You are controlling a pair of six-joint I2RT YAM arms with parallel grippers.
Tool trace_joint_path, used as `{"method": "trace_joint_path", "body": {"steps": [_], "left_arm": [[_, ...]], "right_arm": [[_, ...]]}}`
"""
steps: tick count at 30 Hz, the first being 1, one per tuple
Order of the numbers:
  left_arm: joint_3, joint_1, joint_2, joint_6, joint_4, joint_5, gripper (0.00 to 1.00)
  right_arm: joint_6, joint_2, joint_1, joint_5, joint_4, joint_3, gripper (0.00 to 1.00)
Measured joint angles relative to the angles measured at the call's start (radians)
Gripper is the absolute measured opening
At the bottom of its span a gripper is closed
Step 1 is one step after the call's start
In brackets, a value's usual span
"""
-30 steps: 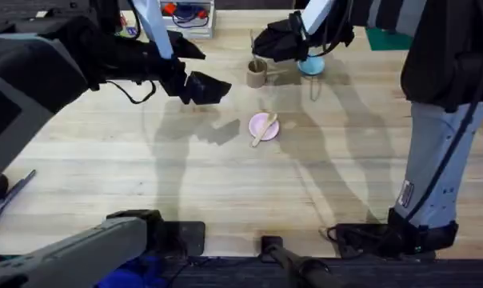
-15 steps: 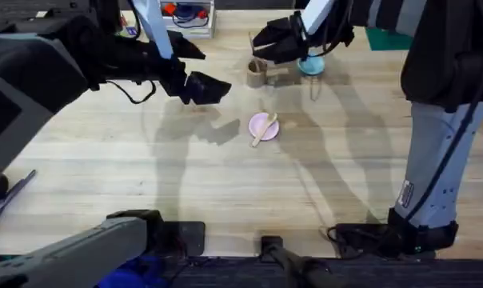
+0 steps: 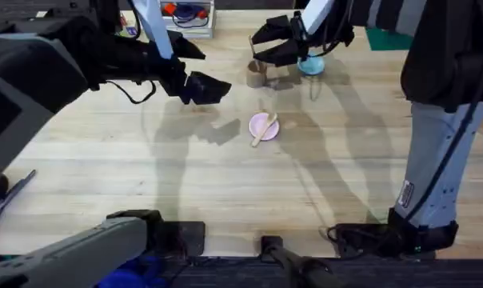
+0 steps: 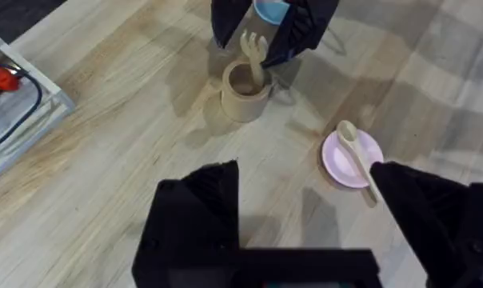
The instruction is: Pick up a utensil and set it on the pink plate, then put the other utensil in the container.
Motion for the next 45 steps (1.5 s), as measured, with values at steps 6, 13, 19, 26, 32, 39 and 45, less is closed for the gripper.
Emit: {"method": "trace_joint_path", "body": {"steps": [6, 13, 19, 26, 32, 39, 45], "left_arm": [[0.000, 0.000, 0.000, 0.000, 0.000, 0.000, 0.993], [0.000, 0.000, 0.000, 0.000, 0.000, 0.000, 0.993], [0.000, 0.000, 0.000, 0.000, 0.000, 0.000, 0.993], [0.000, 0.000, 0.000, 0.000, 0.000, 0.000, 0.993], [0.000, 0.000, 0.000, 0.000, 0.000, 0.000, 0.993], [0.000, 0.000, 0.000, 0.000, 0.000, 0.000, 0.993], [0.000, 0.000, 0.000, 0.000, 0.000, 0.000, 0.993]], "right_arm": [[0.020, 0.000, 0.000, 0.000, 0.000, 0.000, 0.576], [0.058, 0.000, 0.000, 0.000, 0.000, 0.000, 0.708], [0.067, 0.000, 0.000, 0.000, 0.000, 0.000, 0.716], [0.074, 0.000, 0.000, 0.000, 0.001, 0.000, 0.796], [0.090, 0.000, 0.000, 0.000, 0.001, 0.000, 0.917], [0.177, 0.000, -0.001, 0.006, 0.001, 0.000, 0.978], [0.285, 0.000, -0.003, 0.123, 0.000, 0.000, 0.987]]}}
